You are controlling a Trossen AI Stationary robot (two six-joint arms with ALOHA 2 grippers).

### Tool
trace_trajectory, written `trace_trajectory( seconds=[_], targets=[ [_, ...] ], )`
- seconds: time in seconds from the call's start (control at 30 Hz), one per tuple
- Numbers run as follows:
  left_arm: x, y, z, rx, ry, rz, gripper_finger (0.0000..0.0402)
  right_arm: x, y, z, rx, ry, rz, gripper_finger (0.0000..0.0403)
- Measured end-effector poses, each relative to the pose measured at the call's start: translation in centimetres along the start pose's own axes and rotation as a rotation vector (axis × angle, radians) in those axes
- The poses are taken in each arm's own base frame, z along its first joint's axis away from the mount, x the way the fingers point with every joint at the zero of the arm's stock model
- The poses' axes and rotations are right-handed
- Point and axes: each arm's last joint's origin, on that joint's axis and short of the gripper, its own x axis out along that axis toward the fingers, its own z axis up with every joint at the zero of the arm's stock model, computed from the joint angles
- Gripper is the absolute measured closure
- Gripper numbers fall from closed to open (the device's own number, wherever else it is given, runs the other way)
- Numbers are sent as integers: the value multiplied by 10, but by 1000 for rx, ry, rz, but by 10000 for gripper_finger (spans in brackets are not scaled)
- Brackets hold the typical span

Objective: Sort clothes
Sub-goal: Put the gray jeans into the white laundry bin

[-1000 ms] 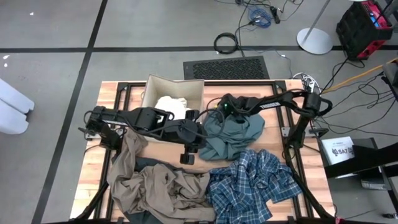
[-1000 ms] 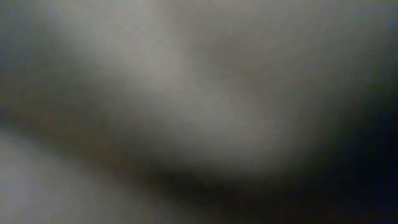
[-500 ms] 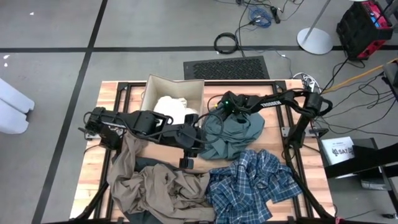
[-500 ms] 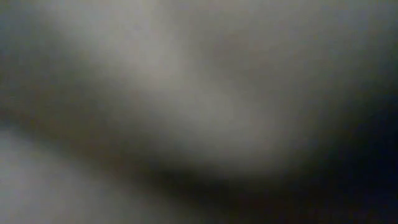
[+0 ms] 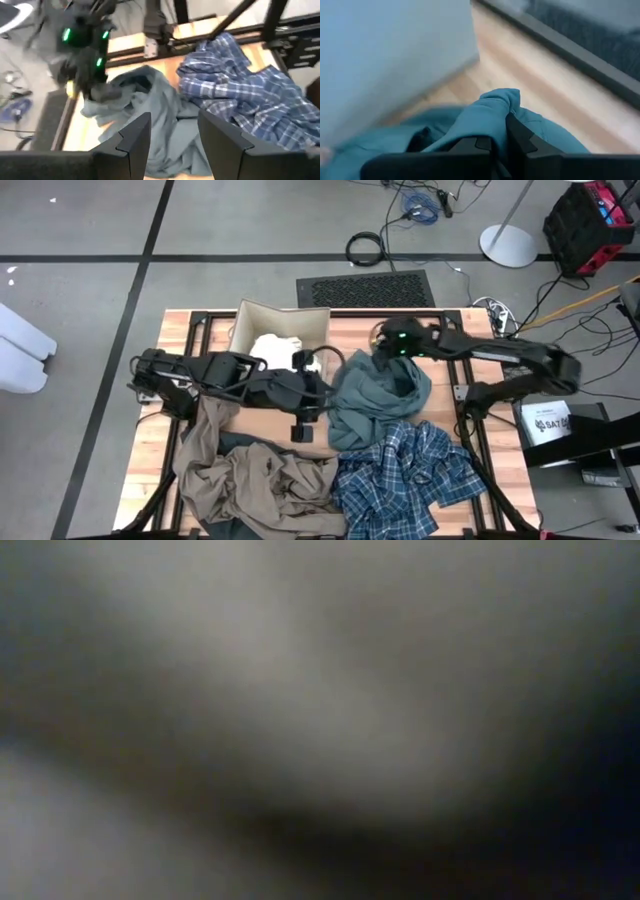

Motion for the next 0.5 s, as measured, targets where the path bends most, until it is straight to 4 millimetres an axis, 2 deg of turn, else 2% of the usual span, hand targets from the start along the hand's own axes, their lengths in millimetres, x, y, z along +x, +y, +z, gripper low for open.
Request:
trace_trajectory(
  seconds=[0.13, 0.3, 0.4, 0.5],
  targets=[
    [-18, 9, 2, 7, -40, 90, 228, -41, -3, 9, 20, -147, 43, 396],
    [-66, 34, 5, -7, -144, 179, 228, -84, -7, 12, 34, -308, 136, 396],
    [-92, 60, 3, -34, -190, 286, 228, -95, -9, 12, 42, -349, 143, 396],
    [-114, 92, -1, -102, -234, 392, 228, -93, -10, 13, 70, -348, 140, 396]
  ],
)
